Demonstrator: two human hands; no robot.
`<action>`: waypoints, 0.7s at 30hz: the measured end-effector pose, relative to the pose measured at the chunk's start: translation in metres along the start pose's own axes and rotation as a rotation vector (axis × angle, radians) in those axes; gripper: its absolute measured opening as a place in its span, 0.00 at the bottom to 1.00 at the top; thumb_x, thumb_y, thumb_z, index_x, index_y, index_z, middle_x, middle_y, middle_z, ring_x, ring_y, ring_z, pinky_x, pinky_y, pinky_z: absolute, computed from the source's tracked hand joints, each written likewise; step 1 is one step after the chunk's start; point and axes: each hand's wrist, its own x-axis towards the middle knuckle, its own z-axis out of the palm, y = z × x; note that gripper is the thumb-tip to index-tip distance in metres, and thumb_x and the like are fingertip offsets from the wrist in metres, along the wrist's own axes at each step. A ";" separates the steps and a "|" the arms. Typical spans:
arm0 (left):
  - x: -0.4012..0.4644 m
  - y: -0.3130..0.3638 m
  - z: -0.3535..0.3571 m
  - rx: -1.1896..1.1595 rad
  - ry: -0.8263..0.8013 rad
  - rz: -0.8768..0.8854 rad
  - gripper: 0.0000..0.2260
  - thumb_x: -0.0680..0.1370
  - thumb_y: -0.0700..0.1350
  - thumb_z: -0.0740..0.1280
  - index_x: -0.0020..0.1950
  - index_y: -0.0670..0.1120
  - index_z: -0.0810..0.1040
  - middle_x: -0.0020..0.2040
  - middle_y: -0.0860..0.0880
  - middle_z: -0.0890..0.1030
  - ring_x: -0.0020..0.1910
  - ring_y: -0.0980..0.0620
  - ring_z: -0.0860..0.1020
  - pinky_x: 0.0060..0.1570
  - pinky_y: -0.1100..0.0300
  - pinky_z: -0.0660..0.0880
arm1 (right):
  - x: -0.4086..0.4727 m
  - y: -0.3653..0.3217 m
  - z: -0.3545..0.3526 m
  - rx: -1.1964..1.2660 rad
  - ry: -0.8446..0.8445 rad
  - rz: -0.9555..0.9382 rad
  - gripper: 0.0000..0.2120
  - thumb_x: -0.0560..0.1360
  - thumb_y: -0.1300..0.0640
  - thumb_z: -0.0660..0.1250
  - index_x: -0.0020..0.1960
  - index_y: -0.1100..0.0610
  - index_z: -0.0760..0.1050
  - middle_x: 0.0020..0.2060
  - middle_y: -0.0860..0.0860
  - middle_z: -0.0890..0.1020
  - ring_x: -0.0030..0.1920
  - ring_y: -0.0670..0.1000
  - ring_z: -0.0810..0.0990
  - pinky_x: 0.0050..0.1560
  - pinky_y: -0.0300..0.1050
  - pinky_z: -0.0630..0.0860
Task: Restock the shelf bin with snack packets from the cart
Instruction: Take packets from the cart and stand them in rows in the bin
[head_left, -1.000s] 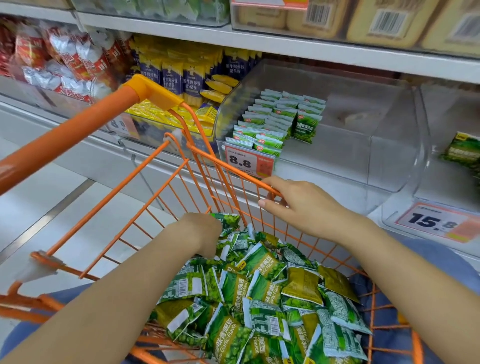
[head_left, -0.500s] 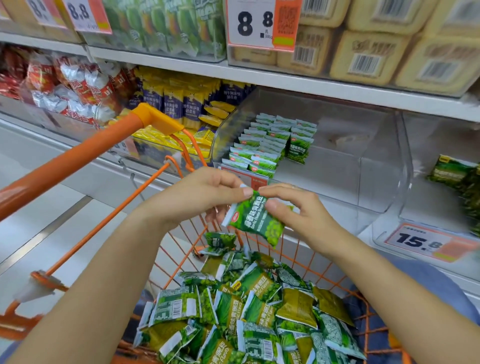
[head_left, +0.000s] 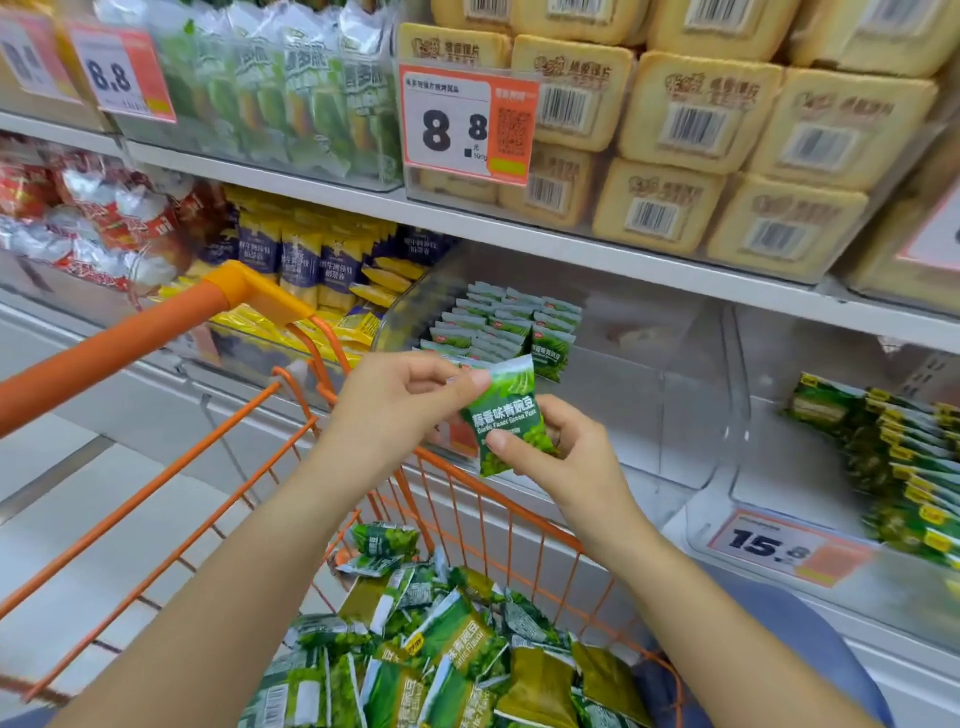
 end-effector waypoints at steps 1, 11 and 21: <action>0.001 -0.004 0.003 0.031 0.042 0.030 0.06 0.73 0.50 0.71 0.38 0.50 0.83 0.33 0.53 0.83 0.31 0.58 0.80 0.34 0.56 0.79 | 0.000 0.000 0.000 -0.005 -0.013 0.023 0.08 0.72 0.54 0.73 0.50 0.55 0.78 0.40 0.52 0.83 0.40 0.49 0.80 0.40 0.40 0.75; 0.004 -0.084 0.010 0.937 -0.044 0.207 0.31 0.80 0.61 0.44 0.70 0.45 0.72 0.67 0.47 0.75 0.69 0.48 0.69 0.70 0.55 0.53 | 0.057 0.015 -0.046 -0.150 0.339 0.248 0.03 0.74 0.58 0.70 0.47 0.55 0.77 0.42 0.59 0.80 0.43 0.48 0.74 0.43 0.39 0.69; 0.010 -0.083 0.013 0.953 0.009 0.233 0.24 0.79 0.54 0.50 0.63 0.44 0.77 0.61 0.48 0.79 0.62 0.46 0.74 0.63 0.49 0.69 | 0.158 0.072 -0.061 -0.410 0.305 0.717 0.14 0.73 0.61 0.72 0.56 0.62 0.73 0.47 0.57 0.79 0.49 0.57 0.80 0.47 0.47 0.80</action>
